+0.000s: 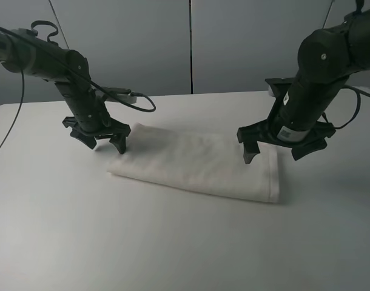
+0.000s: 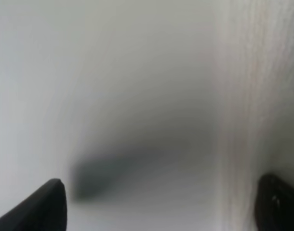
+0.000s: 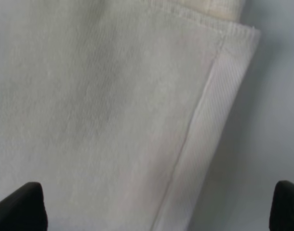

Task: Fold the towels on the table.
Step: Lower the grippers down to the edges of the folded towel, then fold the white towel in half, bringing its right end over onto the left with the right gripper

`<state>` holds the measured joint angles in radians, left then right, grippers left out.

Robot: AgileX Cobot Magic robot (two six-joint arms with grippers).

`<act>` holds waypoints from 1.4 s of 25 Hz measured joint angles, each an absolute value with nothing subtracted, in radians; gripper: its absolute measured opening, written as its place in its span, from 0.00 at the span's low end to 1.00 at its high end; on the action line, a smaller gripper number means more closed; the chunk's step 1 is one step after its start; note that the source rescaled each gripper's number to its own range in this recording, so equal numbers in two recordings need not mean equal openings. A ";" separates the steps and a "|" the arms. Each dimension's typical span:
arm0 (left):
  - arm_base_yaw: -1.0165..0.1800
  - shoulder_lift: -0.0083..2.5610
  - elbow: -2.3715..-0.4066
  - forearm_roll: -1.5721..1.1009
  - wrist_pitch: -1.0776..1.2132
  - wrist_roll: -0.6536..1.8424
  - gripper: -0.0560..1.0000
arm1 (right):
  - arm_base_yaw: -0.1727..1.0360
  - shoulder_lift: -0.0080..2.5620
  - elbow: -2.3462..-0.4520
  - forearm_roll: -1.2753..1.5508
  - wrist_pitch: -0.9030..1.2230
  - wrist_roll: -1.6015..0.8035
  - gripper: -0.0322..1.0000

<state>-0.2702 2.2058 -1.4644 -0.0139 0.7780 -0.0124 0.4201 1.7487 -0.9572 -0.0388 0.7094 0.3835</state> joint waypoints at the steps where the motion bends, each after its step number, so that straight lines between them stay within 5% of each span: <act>1: -0.270 2.206 -1.464 0.000 0.778 -0.020 0.99 | 0.420 1.756 -0.957 -0.036 0.707 0.384 1.00; 35: -0.270 2.244 -1.498 0.011 0.821 -0.031 0.99 | 0.349 1.927 -1.004 -0.006 0.582 0.331 1.00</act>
<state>-0.2702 2.2438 -1.4981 0.0113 0.8212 -0.0306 0.3486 1.9272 -1.0043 -0.0055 0.5824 0.3306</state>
